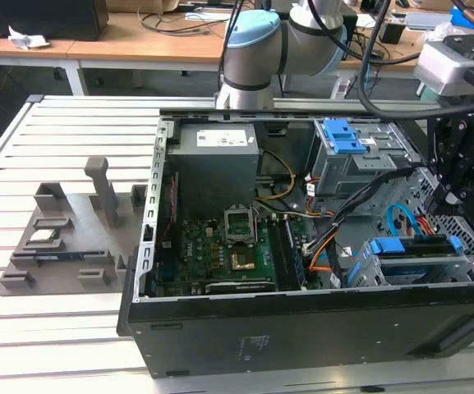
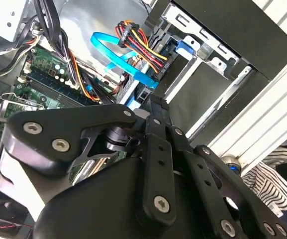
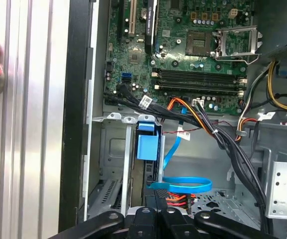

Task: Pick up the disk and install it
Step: 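Insert the second disk wire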

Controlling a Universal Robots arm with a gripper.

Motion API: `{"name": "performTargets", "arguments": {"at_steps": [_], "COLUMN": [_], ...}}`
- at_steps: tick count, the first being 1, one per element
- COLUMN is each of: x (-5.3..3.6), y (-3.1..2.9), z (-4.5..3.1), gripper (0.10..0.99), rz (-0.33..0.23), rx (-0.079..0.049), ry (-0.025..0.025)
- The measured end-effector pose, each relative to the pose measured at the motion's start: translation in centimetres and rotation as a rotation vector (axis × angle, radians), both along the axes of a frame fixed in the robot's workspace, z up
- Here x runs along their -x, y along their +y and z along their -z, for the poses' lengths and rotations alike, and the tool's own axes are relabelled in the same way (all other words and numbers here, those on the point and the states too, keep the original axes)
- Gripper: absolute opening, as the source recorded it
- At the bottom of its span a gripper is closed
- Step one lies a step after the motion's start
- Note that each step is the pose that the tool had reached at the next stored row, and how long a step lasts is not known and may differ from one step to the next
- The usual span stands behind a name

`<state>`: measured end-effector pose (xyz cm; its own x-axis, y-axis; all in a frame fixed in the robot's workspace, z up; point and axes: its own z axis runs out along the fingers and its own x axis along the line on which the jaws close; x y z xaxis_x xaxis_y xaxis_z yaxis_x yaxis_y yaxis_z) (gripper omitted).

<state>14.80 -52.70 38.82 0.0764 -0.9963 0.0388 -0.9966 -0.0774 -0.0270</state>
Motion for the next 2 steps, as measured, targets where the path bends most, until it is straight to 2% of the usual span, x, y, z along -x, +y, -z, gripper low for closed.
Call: {"name": "performTargets", "arguments": {"at_steps": [2], "x": [0.0], "y": [0.0], "z": [0.0], "gripper": [0.106], "rz": [0.0], "rx": [-0.001], "ry": [0.0]}}
